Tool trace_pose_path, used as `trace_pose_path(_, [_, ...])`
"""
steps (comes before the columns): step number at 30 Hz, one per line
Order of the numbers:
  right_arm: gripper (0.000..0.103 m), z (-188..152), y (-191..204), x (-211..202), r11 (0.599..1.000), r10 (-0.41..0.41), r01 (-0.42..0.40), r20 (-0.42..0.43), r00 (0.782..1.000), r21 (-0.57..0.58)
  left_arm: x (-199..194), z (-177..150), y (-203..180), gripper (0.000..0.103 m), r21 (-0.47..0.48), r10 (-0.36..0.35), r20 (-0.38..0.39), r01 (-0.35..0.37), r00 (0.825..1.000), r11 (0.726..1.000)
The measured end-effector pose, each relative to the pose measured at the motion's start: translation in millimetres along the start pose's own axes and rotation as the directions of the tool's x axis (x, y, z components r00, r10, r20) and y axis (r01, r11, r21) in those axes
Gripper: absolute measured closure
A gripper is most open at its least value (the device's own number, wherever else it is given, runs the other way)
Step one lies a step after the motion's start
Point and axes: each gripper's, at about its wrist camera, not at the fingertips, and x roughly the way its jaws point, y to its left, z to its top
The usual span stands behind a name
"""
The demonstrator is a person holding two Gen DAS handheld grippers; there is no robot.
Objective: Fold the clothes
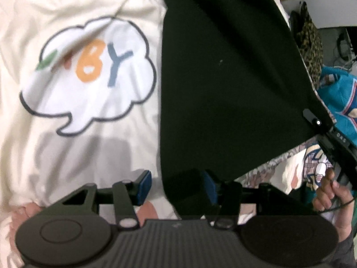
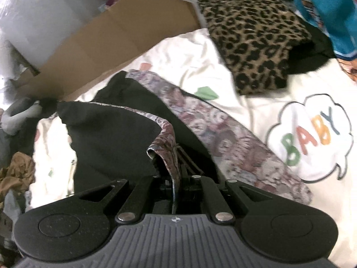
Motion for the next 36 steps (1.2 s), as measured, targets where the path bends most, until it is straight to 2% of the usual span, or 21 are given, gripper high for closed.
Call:
trace_pose_path(8, [0.101,-17.5,-28.1,4.9,0.996,-0.065,0.067,-0.032,0.997,0.058,13.0,-1.2,-6.1,0.052,0.015,-0.055,-0.033,0.055,0.998,0.998])
trace_pose_path(14, [0.101,-28.6,-44.8,4.1,0.991,-0.06,0.065,-0.05,0.997,0.116,30.1,-1.8,-9.9,0.05,0.013,-0.08,-0.1,0.081,0.992,0.997])
trace_pose_path(17, [0.101,-35.2,-57.4,8.0,0.983,-0.042,0.054,-0.069,0.997,0.175,37.9,9.4,-14.7,0.049,0.008,-0.076,-0.103,0.077,0.992,0.997])
trace_pose_path(22, [0.101,-47.7,-73.0,16.4,0.971,-0.02,0.043,-0.099,0.995,0.233,52.6,8.9,-7.9,0.049,-0.066,-0.157,-0.096,0.151,0.983,0.986])
trace_pose_path(28, [0.098,-50.2,-81.5,19.2,0.967,-0.004,0.034,-0.118,0.993,0.254,56.6,5.7,-11.9,0.049,-0.072,-0.182,-0.085,0.177,0.98,0.982])
trace_pose_path(36, [0.088,-41.0,-91.6,10.1,0.969,-0.049,0.069,-0.089,0.995,0.237,64.0,4.0,-25.9,0.049,-0.068,-0.209,-0.079,0.204,0.975,0.977])
